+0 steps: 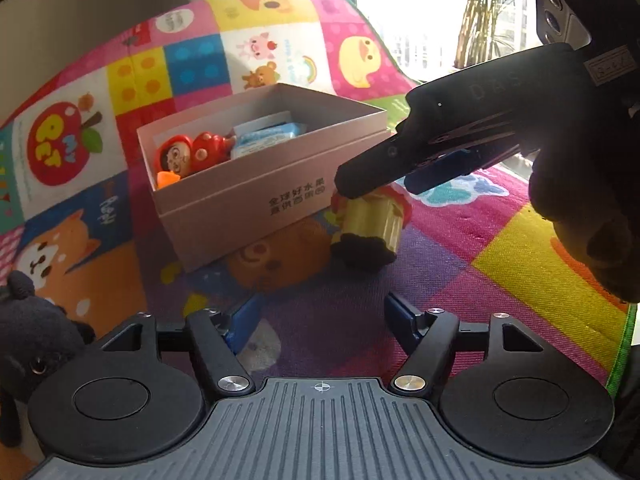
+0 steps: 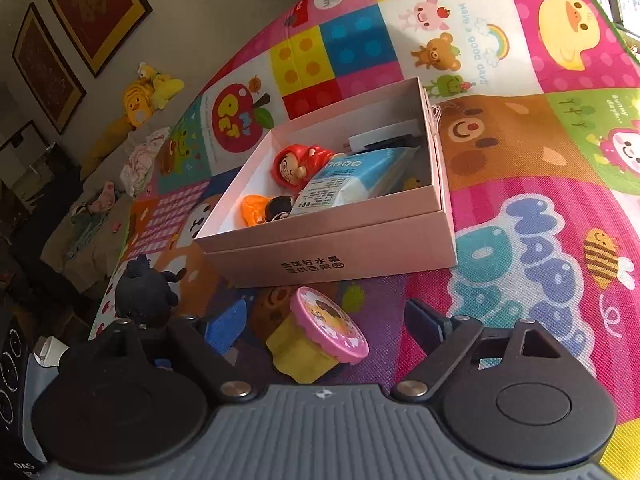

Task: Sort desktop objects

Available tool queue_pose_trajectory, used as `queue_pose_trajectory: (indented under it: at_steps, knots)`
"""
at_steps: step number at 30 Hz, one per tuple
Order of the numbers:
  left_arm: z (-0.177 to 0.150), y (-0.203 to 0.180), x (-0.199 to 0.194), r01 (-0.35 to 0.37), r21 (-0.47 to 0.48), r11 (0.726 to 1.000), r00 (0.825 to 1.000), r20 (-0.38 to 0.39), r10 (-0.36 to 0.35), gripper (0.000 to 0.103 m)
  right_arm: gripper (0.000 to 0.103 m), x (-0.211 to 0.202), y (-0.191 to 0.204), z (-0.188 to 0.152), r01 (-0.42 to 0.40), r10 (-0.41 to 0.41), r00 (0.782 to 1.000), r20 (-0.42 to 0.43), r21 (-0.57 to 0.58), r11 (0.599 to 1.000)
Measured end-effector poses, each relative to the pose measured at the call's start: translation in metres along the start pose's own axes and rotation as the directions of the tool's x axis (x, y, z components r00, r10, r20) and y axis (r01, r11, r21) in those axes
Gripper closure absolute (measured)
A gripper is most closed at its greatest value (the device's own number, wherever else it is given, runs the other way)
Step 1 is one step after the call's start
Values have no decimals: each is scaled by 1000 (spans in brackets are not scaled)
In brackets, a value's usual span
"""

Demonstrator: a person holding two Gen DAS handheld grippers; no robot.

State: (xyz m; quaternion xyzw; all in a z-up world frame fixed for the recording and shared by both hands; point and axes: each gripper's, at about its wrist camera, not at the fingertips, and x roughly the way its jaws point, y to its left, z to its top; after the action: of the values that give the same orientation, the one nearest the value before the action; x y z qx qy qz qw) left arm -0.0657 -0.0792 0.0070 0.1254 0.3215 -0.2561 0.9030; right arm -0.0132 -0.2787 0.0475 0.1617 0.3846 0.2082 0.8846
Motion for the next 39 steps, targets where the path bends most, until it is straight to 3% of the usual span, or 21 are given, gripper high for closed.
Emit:
queue_pose_trajectory:
  at_steps: [2,3,12,15,17,18,20,23,25,29,32,35,39]
  knots:
    - [-3,3,-3,5,-31,999,1000,6,-5,22,44,10,6,-2,20,-21,999,-27,-40,999]
    - [-4,4,-4,7,-46,999,1000,9,-6,20,45,13,8,-4,18,-21,999,-42,-57,998]
    - [-10,7,-7,53,-109,993,998,33,-50,14,38,11,18,-13,30,-39,996,-82,-106,994]
    - [-12,7,-10,54,-106,993,998,43,-50,9,53,14,19,-13,32,-42,995,-86,-108,994]
    - [-14,9,-10,54,-113,992,998,41,-49,9,55,16,22,-10,18,-30,995,-97,-117,993]
    - [-14,10,-10,54,-121,991,998,38,-50,9,54,19,25,-8,18,-32,994,-102,-131,991]
    - [-14,12,-9,55,-137,989,998,36,-51,9,29,26,29,-3,7,-28,991,-134,-156,988]
    - [-14,13,-10,52,-146,988,998,37,-48,8,28,36,30,5,16,-39,988,-148,-158,987]
    - [-14,13,-10,53,-150,987,998,37,-48,8,29,42,33,11,13,-41,986,-162,-172,985]
    - [-14,14,-9,58,-163,985,998,35,-53,7,47,47,41,14,28,-77,977,-201,-237,971]
    - [-14,15,-9,61,-168,984,998,36,-56,7,47,37,44,12,50,-97,983,-157,-281,958]
    - [-14,15,-9,64,-172,983,998,36,-59,7,47,17,46,8,88,-112,992,-54,-329,940]
    - [-14,15,-10,64,-173,983,998,34,-59,6,47,4,42,-3,147,-151,988,18,-357,922]
